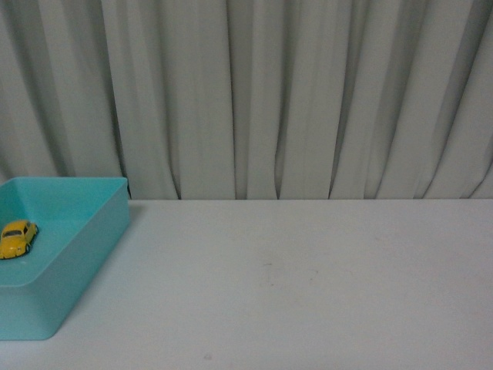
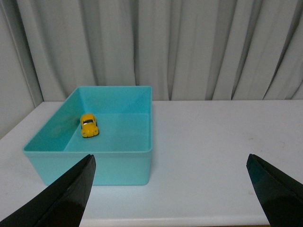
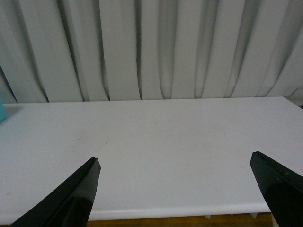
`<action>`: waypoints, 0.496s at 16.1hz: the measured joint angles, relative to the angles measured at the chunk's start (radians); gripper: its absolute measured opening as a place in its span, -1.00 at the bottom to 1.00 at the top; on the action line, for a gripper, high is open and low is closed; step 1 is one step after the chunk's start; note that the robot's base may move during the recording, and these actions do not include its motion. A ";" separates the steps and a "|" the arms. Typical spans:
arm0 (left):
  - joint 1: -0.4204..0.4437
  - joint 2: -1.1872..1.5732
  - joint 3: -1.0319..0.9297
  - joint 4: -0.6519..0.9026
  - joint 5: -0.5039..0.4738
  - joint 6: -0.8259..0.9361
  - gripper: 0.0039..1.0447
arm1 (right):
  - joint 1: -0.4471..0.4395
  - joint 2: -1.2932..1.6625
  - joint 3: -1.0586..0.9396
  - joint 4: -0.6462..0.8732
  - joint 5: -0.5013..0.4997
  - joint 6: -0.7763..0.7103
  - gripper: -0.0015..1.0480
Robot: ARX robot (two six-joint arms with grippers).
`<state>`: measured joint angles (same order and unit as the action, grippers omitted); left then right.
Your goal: Wind up and store yellow beetle toy
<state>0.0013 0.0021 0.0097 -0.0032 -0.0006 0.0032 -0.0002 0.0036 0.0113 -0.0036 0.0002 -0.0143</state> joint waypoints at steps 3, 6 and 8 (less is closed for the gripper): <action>0.000 0.000 0.000 0.000 0.000 0.000 0.88 | 0.000 0.000 0.000 0.000 0.000 0.000 0.87; 0.000 0.000 0.000 0.000 0.000 0.000 0.88 | 0.000 0.000 0.000 0.000 0.000 0.000 0.87; 0.000 0.000 0.000 0.000 0.000 0.000 0.88 | 0.000 0.000 0.000 0.000 0.000 0.000 0.87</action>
<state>0.0013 0.0021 0.0097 -0.0032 -0.0006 0.0032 -0.0002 0.0036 0.0113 -0.0036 0.0002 -0.0143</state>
